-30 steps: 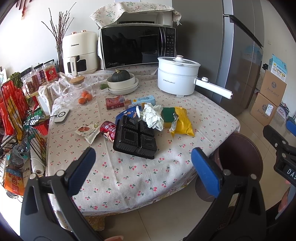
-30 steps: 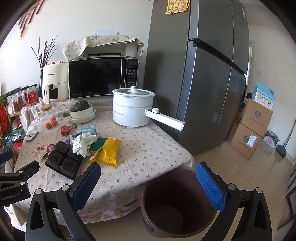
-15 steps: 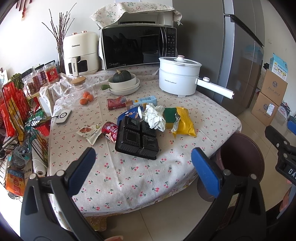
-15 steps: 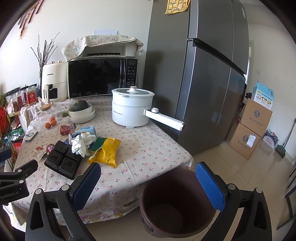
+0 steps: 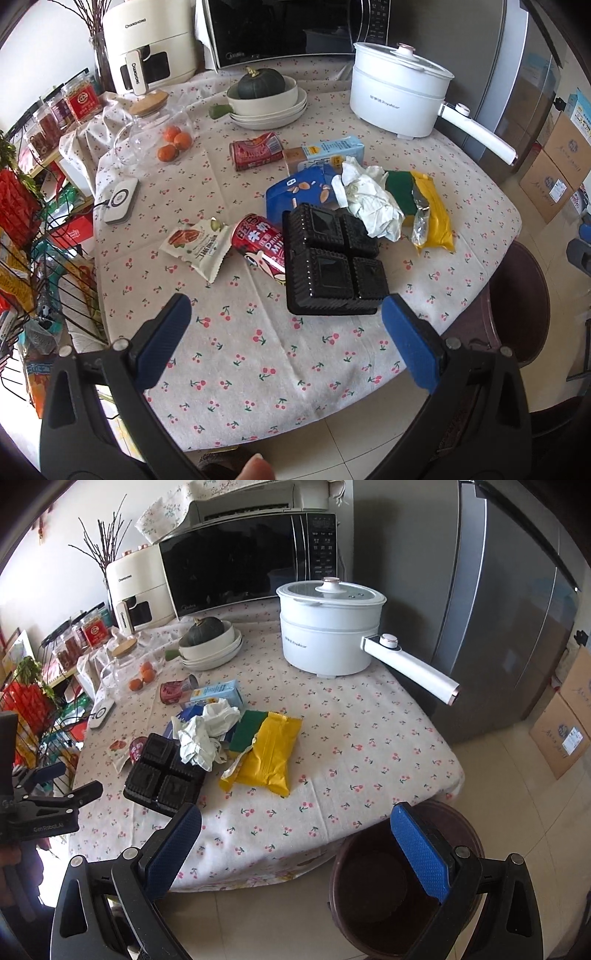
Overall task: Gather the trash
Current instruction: 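Grasp the black plastic tray with the left gripper while the right gripper approaches the yellow bag, then grasp the yellow snack bag with the right gripper while the left gripper holds the tray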
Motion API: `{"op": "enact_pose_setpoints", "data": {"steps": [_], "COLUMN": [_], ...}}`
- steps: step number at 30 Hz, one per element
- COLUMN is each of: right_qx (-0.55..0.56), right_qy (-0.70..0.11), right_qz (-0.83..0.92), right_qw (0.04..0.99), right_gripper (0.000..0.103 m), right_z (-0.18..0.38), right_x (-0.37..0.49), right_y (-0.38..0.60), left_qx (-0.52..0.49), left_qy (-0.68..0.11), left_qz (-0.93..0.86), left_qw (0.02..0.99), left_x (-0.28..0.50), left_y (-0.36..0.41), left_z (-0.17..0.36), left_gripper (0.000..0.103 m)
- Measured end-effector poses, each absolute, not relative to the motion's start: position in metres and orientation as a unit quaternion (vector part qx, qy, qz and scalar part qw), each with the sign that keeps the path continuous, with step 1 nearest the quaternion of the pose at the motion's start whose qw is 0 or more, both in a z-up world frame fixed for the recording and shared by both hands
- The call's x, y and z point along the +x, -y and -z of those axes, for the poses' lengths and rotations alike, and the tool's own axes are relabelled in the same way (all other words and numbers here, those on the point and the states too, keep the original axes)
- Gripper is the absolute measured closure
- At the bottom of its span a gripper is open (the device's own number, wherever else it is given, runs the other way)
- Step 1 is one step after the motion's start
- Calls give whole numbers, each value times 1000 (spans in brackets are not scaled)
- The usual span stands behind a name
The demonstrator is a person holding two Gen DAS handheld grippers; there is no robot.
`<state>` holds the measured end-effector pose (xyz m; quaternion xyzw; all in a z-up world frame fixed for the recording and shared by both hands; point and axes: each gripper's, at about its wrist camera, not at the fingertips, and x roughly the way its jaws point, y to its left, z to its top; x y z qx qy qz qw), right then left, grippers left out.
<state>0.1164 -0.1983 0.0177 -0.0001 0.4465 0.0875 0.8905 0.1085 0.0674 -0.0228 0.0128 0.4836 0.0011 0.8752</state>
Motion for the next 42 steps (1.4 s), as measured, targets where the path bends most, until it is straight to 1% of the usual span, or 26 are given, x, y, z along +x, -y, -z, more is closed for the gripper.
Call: {"op": "enact_pose_setpoints", "data": {"steps": [2, 4, 7, 9, 11, 12, 13, 15, 16, 17, 22, 27, 31, 38, 41, 42], "right_qx": [10, 6, -5, -20, -35, -39, -41, -37, -34, -30, -5, 33, 55, 61, 68, 74], "right_qy": [-459, -502, -510, -496, -486, -484, -486, -493, -497, -502, -525, -536, -544, -573, -579, -580], "right_qz": [-83, -82, -77, -69, -62, -60, -60, -61, -62, -64, -65, -66, -75, -83, -79, -78], "right_qw": [884, 861, 857, 865, 871, 872, 871, 867, 865, 862, 849, 841, 834, 813, 808, 808], "right_gripper": [0, 0, 0, 0, 0, 0, 0, 0, 0, 0, 0, 0, 0, 1, 8, 15], "right_z": [3, 25, 31, 27, 24, 24, 26, 30, 33, 36, 50, 60, 70, 100, 114, 117], "right_x": [127, 138, 147, 153, 159, 161, 163, 167, 170, 172, 184, 201, 218, 244, 254, 255], "right_y": [199, 199, 201, 200, 199, 199, 199, 200, 201, 201, 204, 201, 186, 148, 140, 139], "left_qx": [-4, -17, -22, -28, -32, -33, -34, -49, -56, -63, -84, -99, -109, -125, -132, -133], "left_qy": [-506, -530, -544, -551, -557, -560, -561, -562, -559, -556, -555, -536, -516, -501, -499, -498], "left_qz": [9, 25, 39, 46, 52, 55, 57, 66, 66, 69, 86, 101, 99, 86, 84, 83], "left_qw": [863, 848, 838, 833, 828, 826, 825, 823, 825, 826, 823, 833, 844, 852, 853, 853], "left_x": [121, 133, 150, 158, 165, 167, 169, 169, 168, 169, 165, 155, 144, 128, 125, 126], "left_y": [-69, -66, -60, -57, -53, -52, -51, -52, -53, -55, -59, -68, -81, -104, -111, -112], "left_z": [39, 54, 69, 76, 83, 85, 89, 91, 90, 89, 87, 69, 55, 46, 45, 45], "left_gripper": [1, 3, 5, 10, 20, 23, 28, 30, 33, 42, 42, 42, 42, 42, 42, 42]}}
